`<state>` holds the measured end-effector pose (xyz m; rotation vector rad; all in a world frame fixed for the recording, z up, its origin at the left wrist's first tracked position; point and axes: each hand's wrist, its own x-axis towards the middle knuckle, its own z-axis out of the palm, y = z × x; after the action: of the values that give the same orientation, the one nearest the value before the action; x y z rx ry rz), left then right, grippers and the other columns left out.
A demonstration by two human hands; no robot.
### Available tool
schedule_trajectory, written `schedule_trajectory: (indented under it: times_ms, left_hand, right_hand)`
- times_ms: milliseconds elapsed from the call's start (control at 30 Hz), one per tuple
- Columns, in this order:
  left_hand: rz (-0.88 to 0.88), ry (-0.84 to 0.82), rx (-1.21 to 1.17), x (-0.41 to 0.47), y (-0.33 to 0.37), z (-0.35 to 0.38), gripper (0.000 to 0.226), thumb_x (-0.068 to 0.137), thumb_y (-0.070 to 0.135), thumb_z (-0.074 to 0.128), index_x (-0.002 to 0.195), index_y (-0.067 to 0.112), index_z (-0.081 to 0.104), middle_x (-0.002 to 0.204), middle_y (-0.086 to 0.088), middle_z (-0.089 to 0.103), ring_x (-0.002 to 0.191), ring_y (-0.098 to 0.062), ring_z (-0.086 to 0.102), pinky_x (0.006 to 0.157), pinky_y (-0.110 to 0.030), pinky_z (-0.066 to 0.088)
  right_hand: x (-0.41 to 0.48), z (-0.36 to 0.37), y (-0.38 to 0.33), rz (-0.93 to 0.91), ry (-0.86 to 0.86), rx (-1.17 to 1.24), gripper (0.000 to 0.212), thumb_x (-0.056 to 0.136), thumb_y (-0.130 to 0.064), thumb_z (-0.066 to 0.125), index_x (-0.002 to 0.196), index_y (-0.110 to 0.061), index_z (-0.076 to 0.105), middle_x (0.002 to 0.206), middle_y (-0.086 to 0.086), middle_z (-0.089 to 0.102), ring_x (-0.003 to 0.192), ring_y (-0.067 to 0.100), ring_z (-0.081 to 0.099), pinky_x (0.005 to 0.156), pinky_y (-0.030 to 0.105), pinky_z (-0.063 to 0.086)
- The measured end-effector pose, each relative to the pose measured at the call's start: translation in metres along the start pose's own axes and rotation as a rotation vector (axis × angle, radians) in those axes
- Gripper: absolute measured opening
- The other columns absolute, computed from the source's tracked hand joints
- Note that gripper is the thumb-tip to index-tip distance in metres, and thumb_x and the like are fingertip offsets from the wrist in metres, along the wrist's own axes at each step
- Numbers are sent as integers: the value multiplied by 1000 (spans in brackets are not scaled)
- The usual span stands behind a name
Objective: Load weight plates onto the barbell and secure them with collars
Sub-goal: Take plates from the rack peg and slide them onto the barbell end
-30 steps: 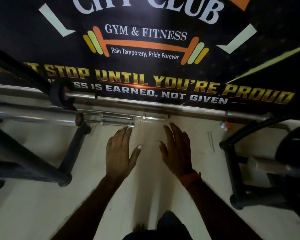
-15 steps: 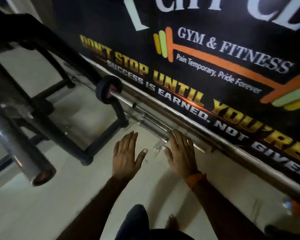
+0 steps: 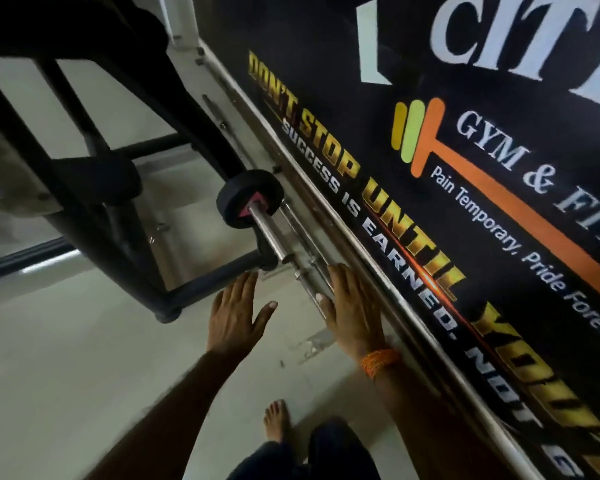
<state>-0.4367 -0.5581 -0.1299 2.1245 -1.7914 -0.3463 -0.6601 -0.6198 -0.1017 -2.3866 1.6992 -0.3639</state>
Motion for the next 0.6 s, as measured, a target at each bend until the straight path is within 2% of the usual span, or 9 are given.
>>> schedule_trajectory:
  times_ms: [133, 300, 400, 467, 600]
  left_hand:
    - [-137, 29, -15, 52, 0, 2, 69, 96, 65, 42, 148, 20, 36, 148, -5, 49, 130, -26, 50, 104, -46, 46]
    - [-296, 19, 10, 129, -10, 13, 69, 91, 67, 49, 142, 21, 44, 139, -3, 56, 123, -23, 56, 95, -42, 50]
    - [-363, 44, -7, 182, -22, 18, 70, 89, 63, 57, 143, 21, 45, 140, -4, 56, 122, -24, 56, 91, -40, 52]
    - [-418, 53, -16, 215, -34, 22, 70, 88, 59, 62, 144, 21, 44, 140, -4, 54, 121, -23, 56, 84, -36, 52]
    - [-465, 64, -25, 268, -64, 38, 69, 88, 52, 67, 145, 25, 40, 142, -3, 51, 121, -22, 56, 84, -30, 48]
  right_hand:
    - [69, 12, 26, -49, -82, -3, 63, 98, -42, 57, 152, -20, 34, 154, 10, 43, 139, 27, 46, 108, 47, 47]
    - [179, 36, 36, -220, -169, 9, 60, 92, -34, 66, 144, -19, 42, 139, 9, 55, 120, 26, 60, 91, 39, 56]
    - [249, 59, 36, -279, -231, 30, 62, 89, -30, 69, 144, -20, 43, 136, 11, 57, 116, 30, 62, 84, 43, 58]
    - [290, 79, 34, -308, -264, 40, 63, 88, -29, 72, 144, -19, 44, 137, 11, 56, 119, 31, 60, 85, 46, 59]
    - [361, 124, 23, -356, -313, 42, 70, 88, -29, 75, 148, -16, 40, 145, 12, 50, 129, 32, 53, 95, 45, 55]
